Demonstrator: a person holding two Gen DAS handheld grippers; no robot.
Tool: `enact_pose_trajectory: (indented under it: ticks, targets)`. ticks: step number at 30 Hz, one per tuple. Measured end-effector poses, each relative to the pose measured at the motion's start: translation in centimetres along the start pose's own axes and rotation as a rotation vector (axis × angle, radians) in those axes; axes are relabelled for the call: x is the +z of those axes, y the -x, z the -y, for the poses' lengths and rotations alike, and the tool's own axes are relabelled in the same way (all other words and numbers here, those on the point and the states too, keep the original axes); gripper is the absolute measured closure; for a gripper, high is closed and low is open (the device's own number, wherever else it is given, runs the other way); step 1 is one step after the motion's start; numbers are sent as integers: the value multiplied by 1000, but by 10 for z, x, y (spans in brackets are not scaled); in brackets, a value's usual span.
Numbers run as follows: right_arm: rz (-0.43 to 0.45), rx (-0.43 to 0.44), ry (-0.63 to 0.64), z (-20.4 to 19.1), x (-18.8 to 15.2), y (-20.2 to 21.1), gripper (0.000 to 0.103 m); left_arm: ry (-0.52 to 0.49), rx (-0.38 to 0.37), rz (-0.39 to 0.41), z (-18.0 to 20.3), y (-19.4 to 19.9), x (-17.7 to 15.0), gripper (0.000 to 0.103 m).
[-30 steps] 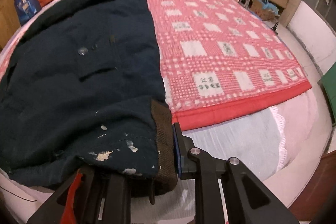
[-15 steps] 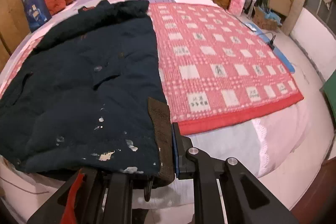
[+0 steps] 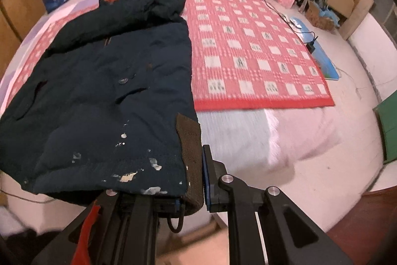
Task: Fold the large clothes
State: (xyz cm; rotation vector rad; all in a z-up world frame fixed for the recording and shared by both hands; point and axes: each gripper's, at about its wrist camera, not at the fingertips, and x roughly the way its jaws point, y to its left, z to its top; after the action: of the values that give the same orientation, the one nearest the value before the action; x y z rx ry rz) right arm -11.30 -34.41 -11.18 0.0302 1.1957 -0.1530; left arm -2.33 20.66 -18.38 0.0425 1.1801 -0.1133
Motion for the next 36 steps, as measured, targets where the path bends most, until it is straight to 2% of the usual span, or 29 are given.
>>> enact_pose_trajectory:
  ticks: [3, 6, 9, 14, 20, 24, 29, 33, 36]
  targets:
    - [-6, -1, 17, 6, 5, 23, 89, -16, 8, -15, 3, 10, 5, 89]
    - [52, 16, 34, 8, 31, 32, 89, 3, 28, 22, 2, 14, 27, 89]
    - [127, 42, 42, 7, 66, 31, 90, 61, 38, 95, -4, 13, 73, 89]
    - [280, 118, 64, 12, 156, 13, 90, 52, 84, 199, -3, 0, 159, 89]
    - [374, 186, 71, 16, 277, -28, 90, 126, 111, 236, -8, -27, 272, 89]
    - [351, 193, 73, 11, 357, -74, 90, 126, 146, 203, -7, -73, 350, 89]
    - [274, 165, 39, 5, 424, -141, 90, 156, 156, 97, -7, -148, 415, 89]
    - [187, 117, 0, -2, 456, -202, 89, 153, 173, 29, -4, -204, 444, 89]
    - [161, 78, 6, -10, 469, -230, 90, 175, 163, -7, -9, -237, 455, 89]
